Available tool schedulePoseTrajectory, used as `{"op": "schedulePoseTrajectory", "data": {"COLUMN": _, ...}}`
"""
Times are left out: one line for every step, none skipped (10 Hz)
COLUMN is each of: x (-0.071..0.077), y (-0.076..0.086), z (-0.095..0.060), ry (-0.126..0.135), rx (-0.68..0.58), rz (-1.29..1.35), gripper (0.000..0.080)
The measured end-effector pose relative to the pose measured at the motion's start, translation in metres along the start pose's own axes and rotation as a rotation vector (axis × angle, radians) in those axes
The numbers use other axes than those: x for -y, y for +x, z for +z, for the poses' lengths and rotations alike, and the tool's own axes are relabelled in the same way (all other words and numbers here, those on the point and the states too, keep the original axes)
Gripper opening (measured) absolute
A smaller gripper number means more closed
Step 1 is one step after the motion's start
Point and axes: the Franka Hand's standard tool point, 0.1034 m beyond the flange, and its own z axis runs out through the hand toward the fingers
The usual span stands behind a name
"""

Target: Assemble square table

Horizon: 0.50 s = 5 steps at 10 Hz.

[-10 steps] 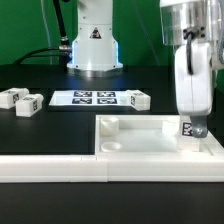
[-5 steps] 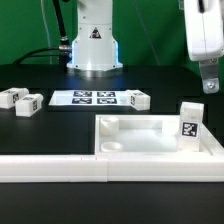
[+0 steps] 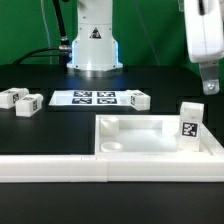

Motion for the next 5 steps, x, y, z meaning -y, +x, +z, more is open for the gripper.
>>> {"op": "schedulePoseTrajectory", "data": {"x": -0.01, "y": -0.001, "z": -0.008, "ry": -0.004, "rx": 0.004, "rz": -0.041, "gripper": 0.0649}}
{"op": "schedulePoseTrajectory", "data": {"x": -0.018, "y": 0.001, "z": -0.013, "ry": -0.013, "rx": 0.005, "rz": -0.096, "gripper": 0.0649}}
{"op": "schedulePoseTrajectory", "data": {"x": -0.027, "y": 0.003, "z": -0.013, "ry": -0.027, "rx": 0.002, "rz": -0.129, "gripper": 0.0649}}
{"op": "schedulePoseTrajectory", "data": {"x": -0.031, "y": 0.003, "z": -0.013, "ry": -0.043, "rx": 0.001, "rz": -0.202, "gripper": 0.0649}}
{"op": "schedulePoseTrajectory", "data": {"x": -0.029, "y": 0.004, "z": -0.012, "ry": -0.041, "rx": 0.002, "rz": -0.298, "gripper": 0.0649}}
